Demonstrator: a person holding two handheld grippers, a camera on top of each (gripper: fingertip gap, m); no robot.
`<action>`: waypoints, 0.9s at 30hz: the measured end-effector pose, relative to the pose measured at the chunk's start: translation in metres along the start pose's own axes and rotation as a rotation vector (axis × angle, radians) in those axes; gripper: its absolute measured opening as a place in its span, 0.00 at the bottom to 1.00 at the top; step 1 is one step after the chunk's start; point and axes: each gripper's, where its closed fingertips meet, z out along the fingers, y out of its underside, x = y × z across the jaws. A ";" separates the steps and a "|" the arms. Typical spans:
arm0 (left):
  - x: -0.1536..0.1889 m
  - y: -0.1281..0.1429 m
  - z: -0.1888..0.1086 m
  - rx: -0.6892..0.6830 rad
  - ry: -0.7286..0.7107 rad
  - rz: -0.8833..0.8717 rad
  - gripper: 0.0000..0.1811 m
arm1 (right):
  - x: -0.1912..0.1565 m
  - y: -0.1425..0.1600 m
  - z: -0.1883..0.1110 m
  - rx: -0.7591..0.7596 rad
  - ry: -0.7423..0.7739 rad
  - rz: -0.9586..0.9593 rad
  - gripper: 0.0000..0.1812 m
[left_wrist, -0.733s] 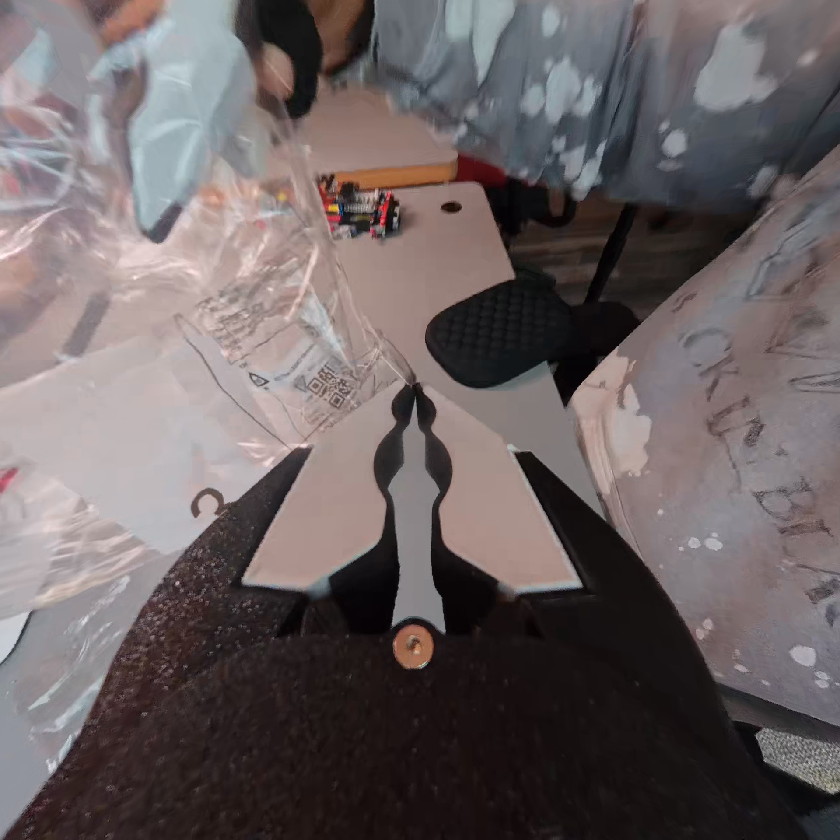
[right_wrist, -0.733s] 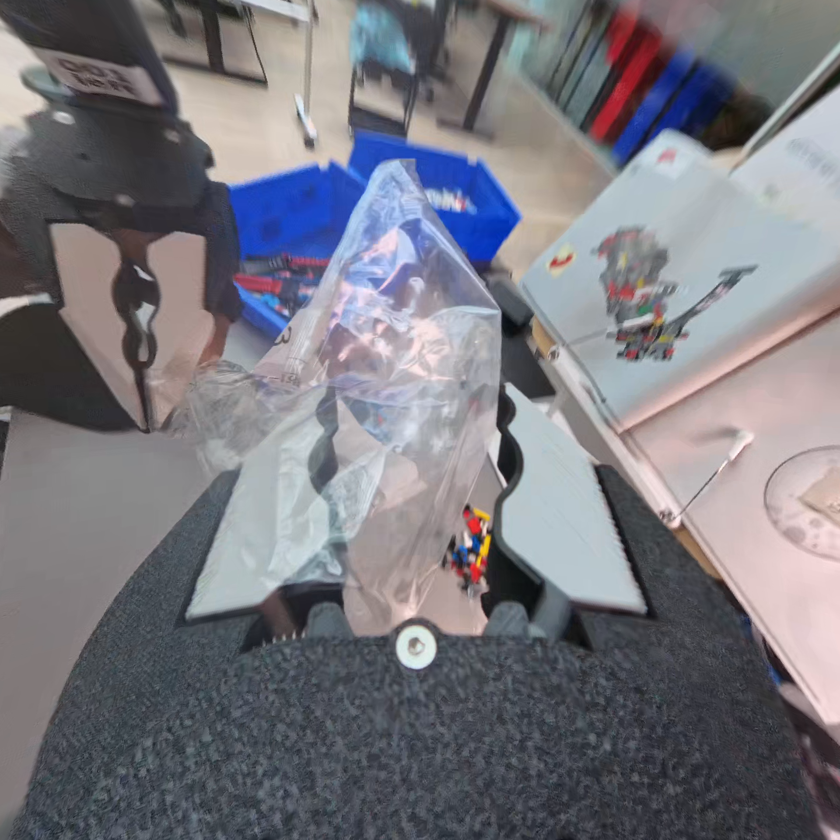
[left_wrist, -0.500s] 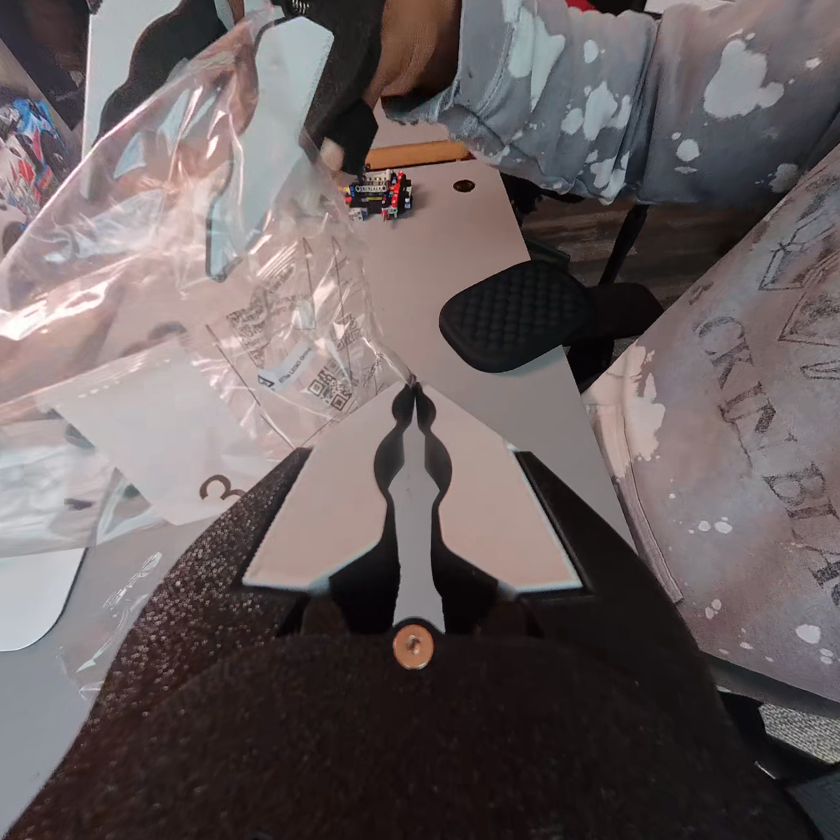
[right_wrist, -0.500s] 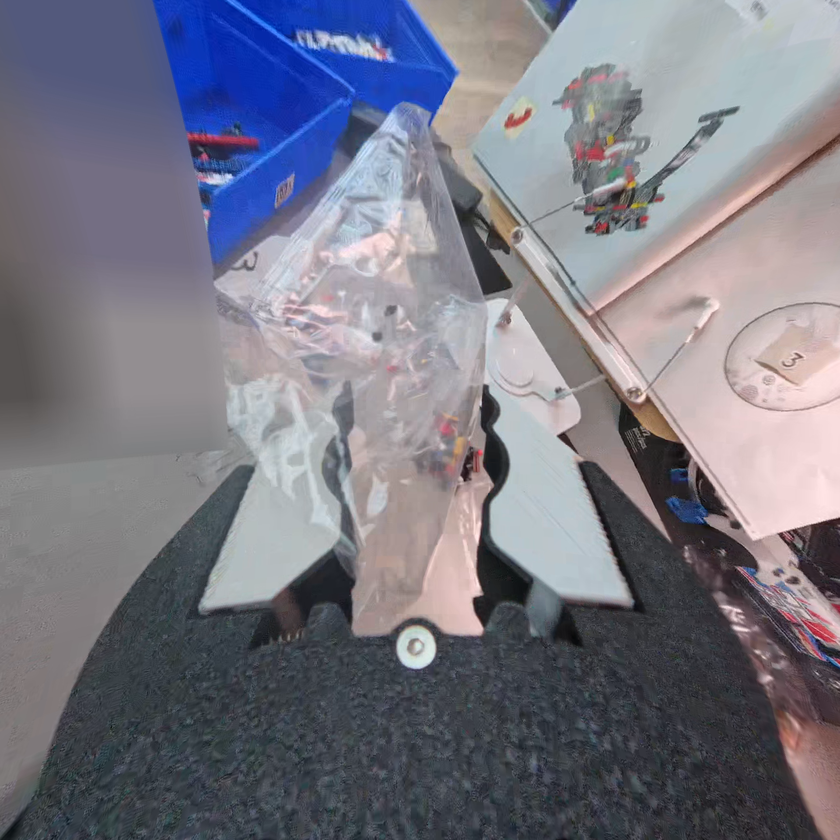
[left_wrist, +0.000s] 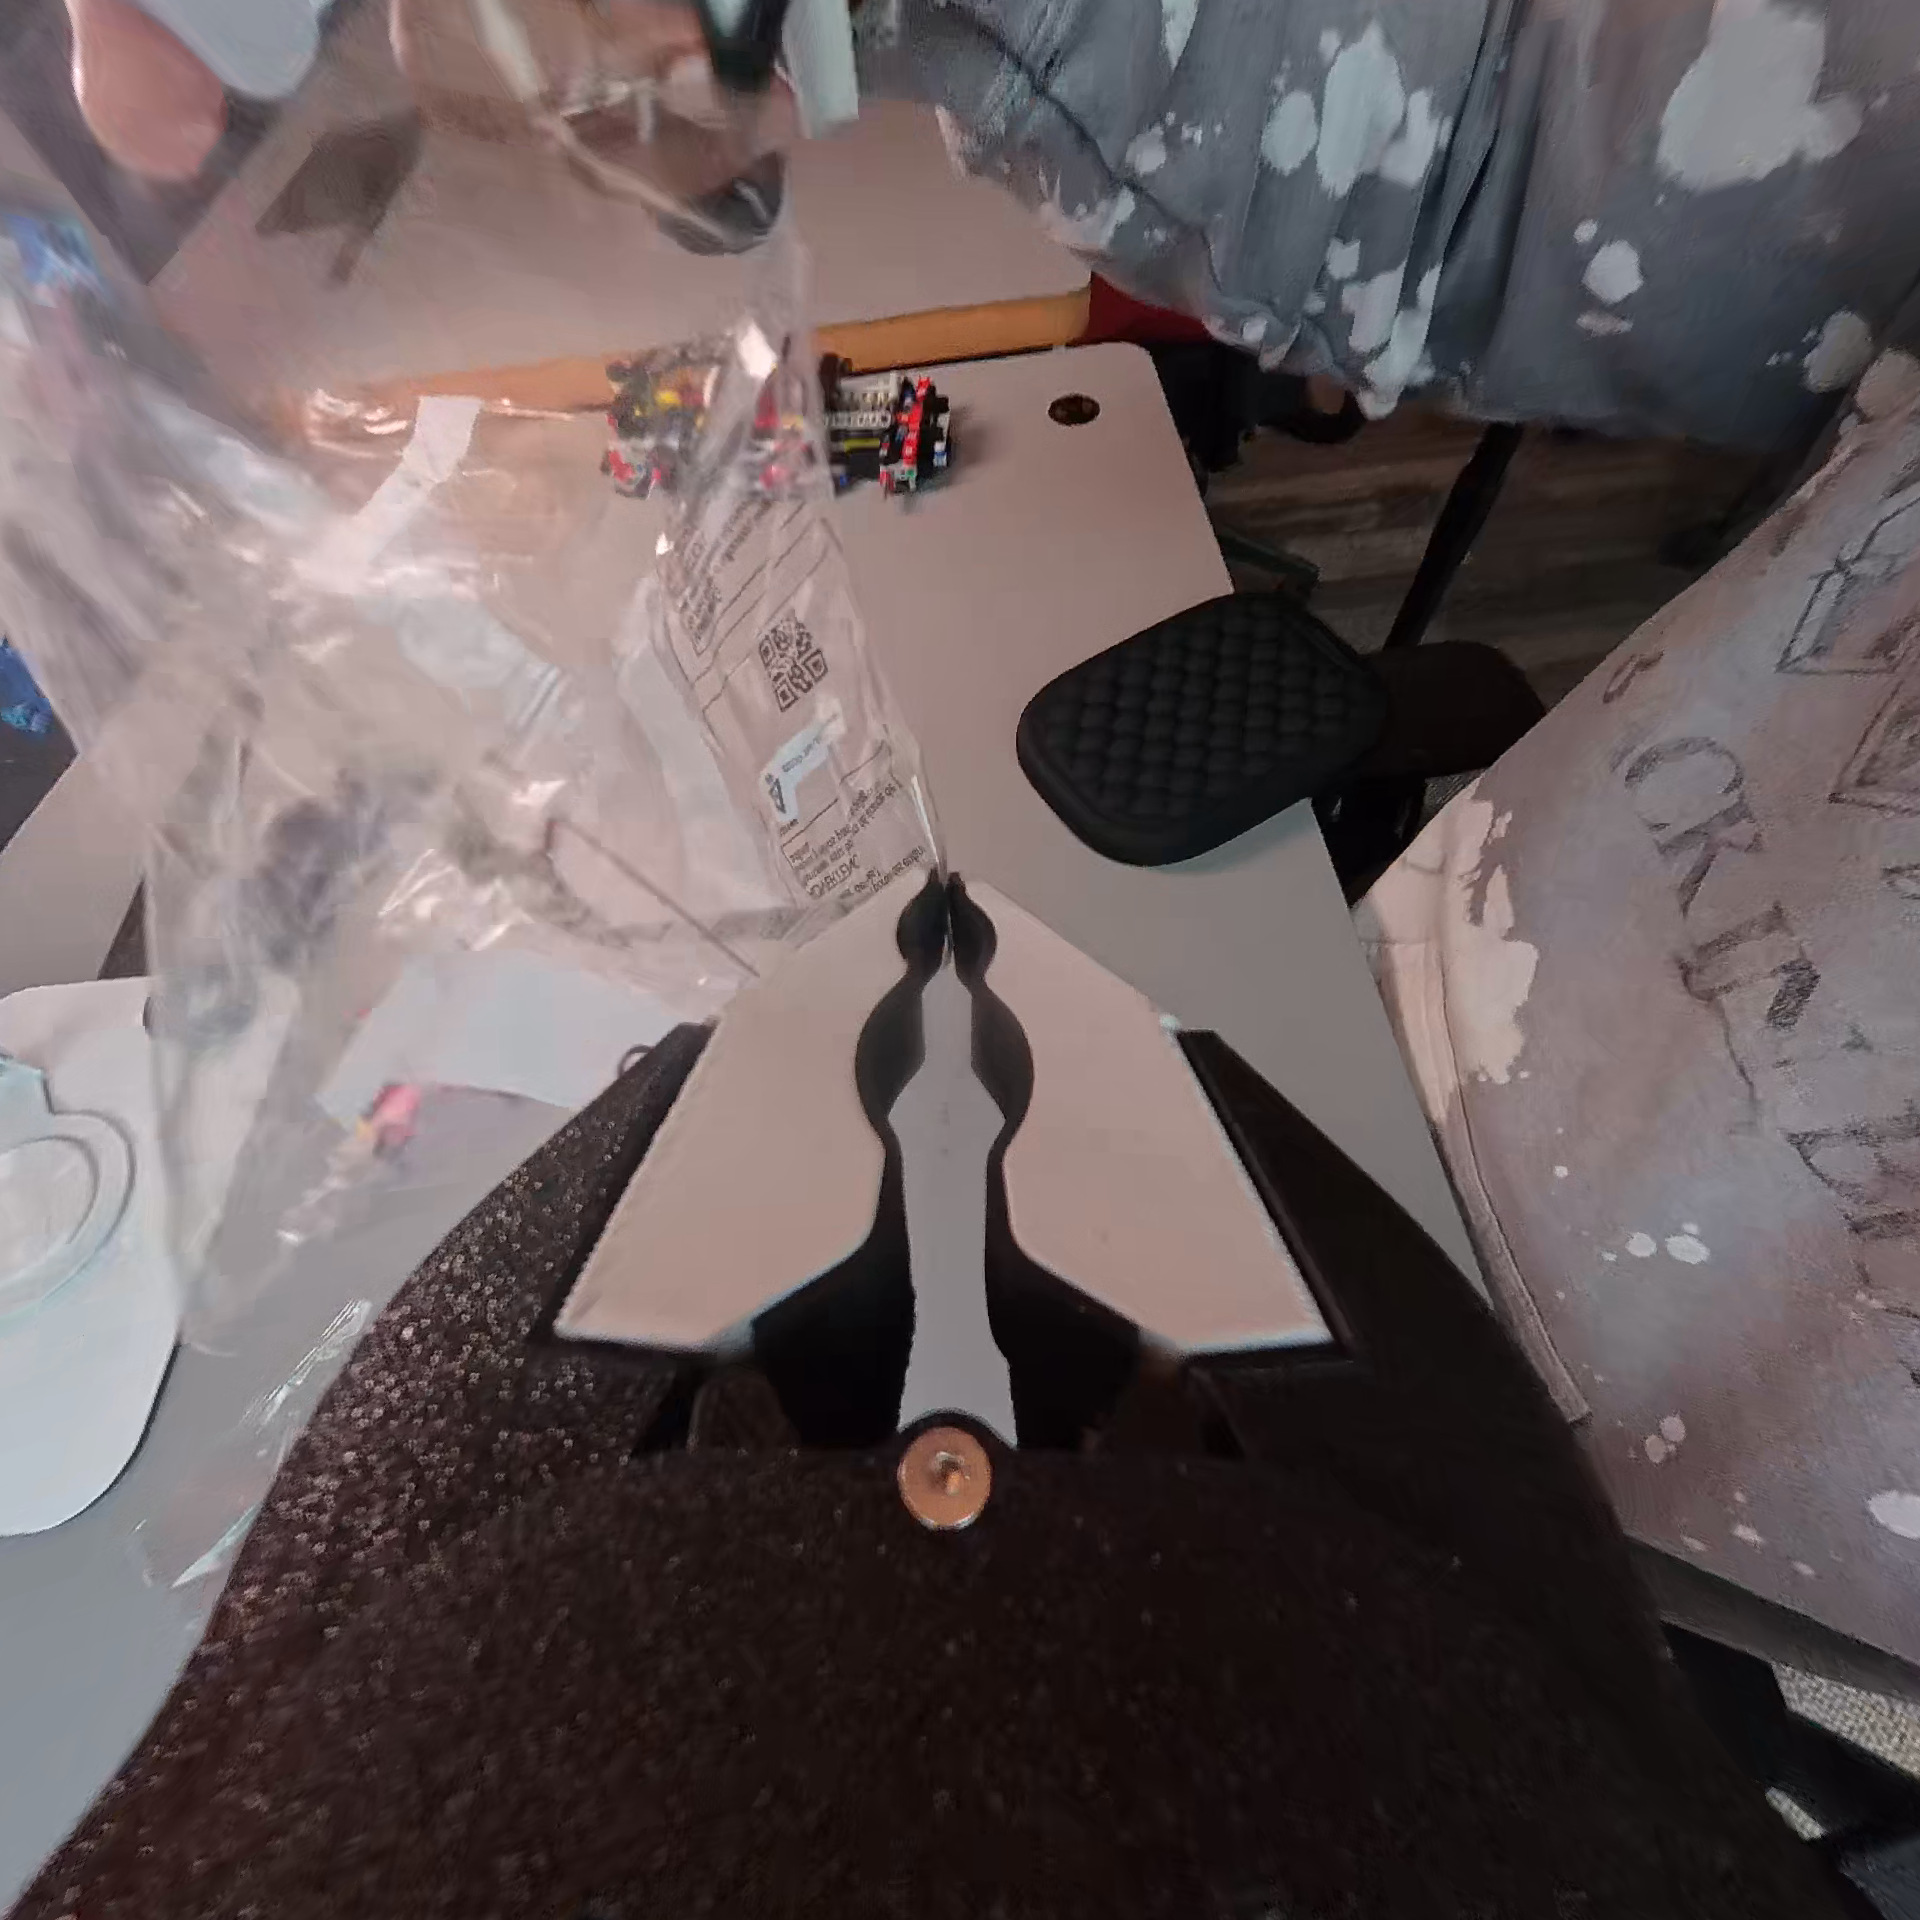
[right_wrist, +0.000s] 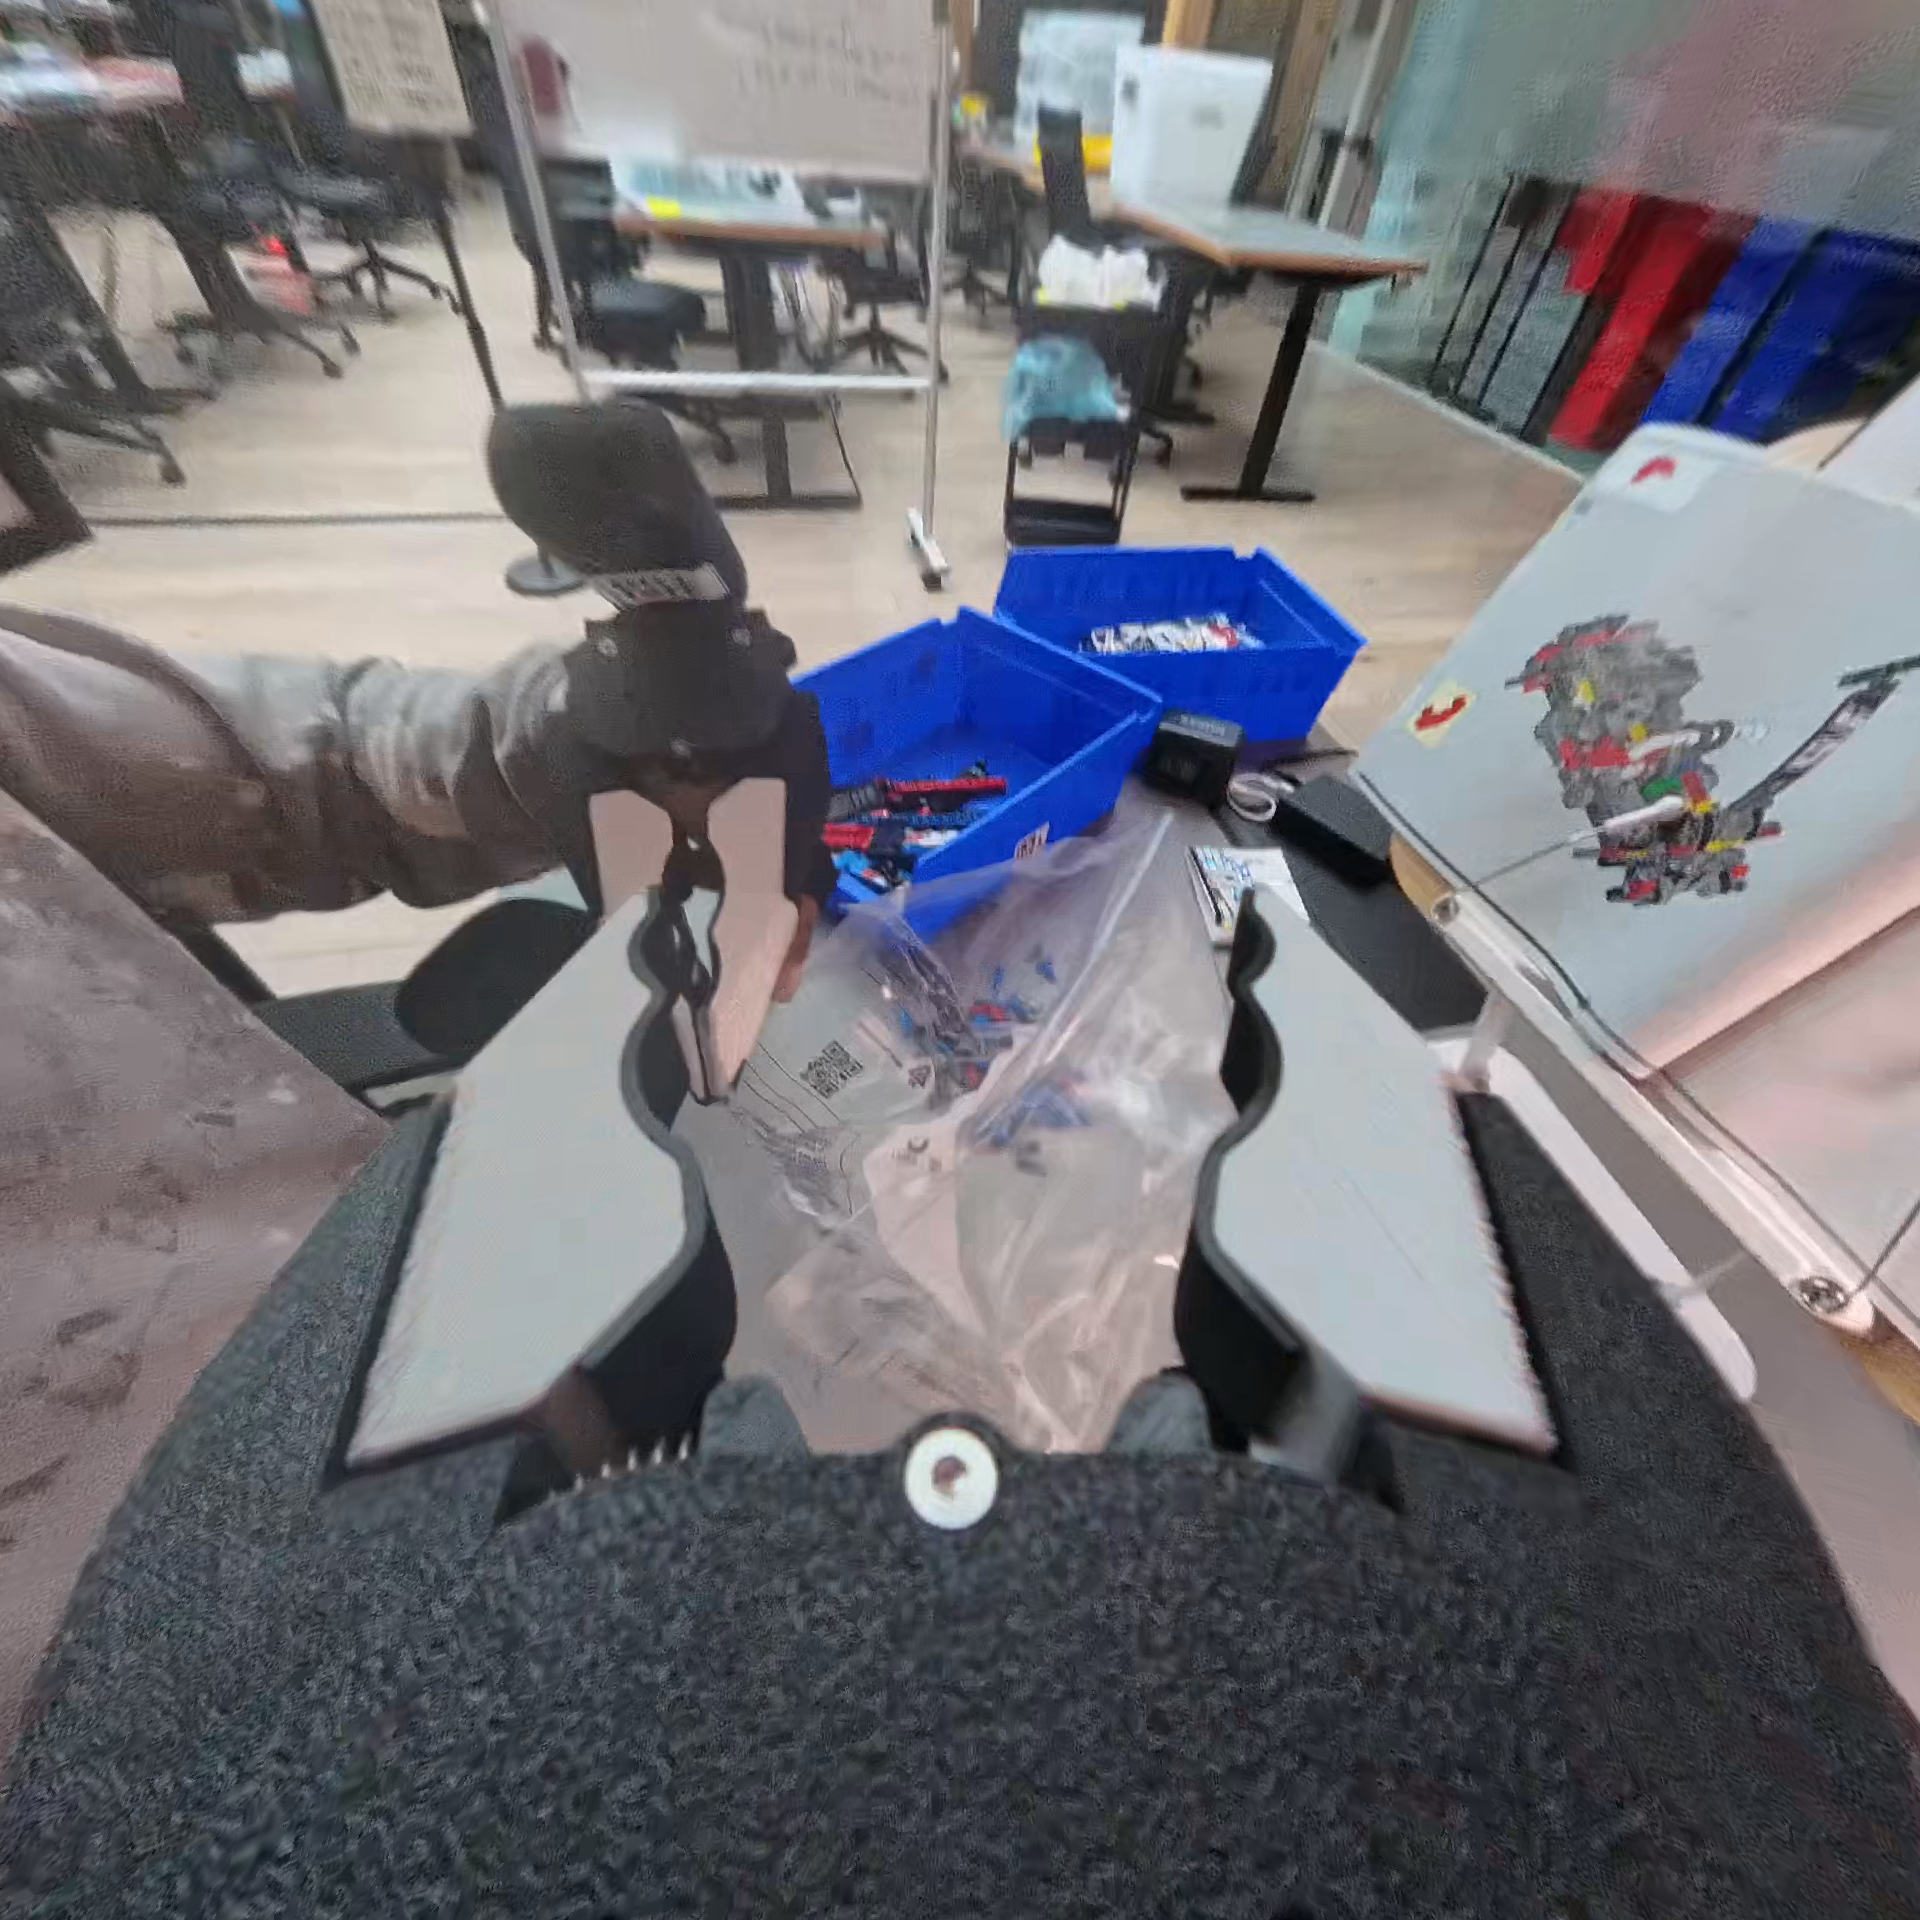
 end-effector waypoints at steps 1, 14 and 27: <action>-0.001 -0.004 -0.004 0.038 0.006 -0.010 0.00 | -0.003 -0.016 -0.012 0.096 -0.016 0.004 0.57; -0.002 -0.005 -0.045 0.359 0.105 -0.145 0.00 | 0.033 0.149 -0.015 0.101 0.198 0.054 0.30; -0.013 0.000 -0.063 0.269 0.001 -0.122 0.05 | 0.016 0.135 -0.014 0.138 -0.042 0.106 0.02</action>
